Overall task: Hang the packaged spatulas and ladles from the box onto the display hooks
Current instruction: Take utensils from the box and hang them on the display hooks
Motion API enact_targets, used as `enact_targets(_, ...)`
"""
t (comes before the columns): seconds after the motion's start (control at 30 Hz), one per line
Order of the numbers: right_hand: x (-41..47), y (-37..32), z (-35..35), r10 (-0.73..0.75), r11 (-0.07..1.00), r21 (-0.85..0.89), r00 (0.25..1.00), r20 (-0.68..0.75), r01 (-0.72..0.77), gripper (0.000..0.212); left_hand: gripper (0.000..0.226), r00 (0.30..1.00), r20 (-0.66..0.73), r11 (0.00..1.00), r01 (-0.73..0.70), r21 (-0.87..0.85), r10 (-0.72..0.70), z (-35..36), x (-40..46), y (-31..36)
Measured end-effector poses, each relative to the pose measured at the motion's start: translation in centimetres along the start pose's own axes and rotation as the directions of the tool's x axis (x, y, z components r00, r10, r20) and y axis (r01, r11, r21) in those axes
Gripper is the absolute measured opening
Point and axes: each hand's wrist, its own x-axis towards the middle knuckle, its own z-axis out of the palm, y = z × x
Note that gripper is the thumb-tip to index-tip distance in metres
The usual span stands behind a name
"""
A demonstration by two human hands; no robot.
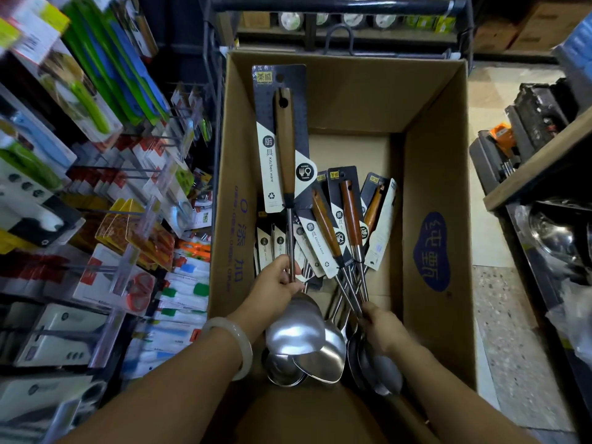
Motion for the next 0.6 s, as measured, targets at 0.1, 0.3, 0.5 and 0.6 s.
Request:
enact_targets(0.1, -1.3, -0.6, -0.6, -0.116, 0.991, 0.059, 0.993, -0.024, 0.117, 0.005, 0.026, 1.000, -0.024, 1.000, -0.012, -0.022, 0.012, -0.4, -0.1, 0.4)
enact_targets(0.3, -3.7, -3.7, -3.7, -0.273, 0.943, 0.148, 0.947, -0.171, 0.298, 0.015, 0.031, 0.995, -0.076, 0.997, -0.073, -0.020, 0.071, -1.0, -1.1, 2.4)
enact_targets(0.5, -6.7, -9.0, -8.9, -0.371, 0.851, 0.267, 0.877, -0.307, 0.453, 0.008, 0.027, 0.970, -0.152, 0.979, -0.198, -0.043, 0.190, -2.6, -2.9, 6.5)
enact_targets(0.6, -8.1, -11.8, -11.5, -0.450, 0.785, 0.263, 0.808, -0.380, 0.561, 0.008, 0.031, 0.938, -0.225, 0.956, -0.286, -0.064, 0.265, -4.1, -4.3, 9.0)
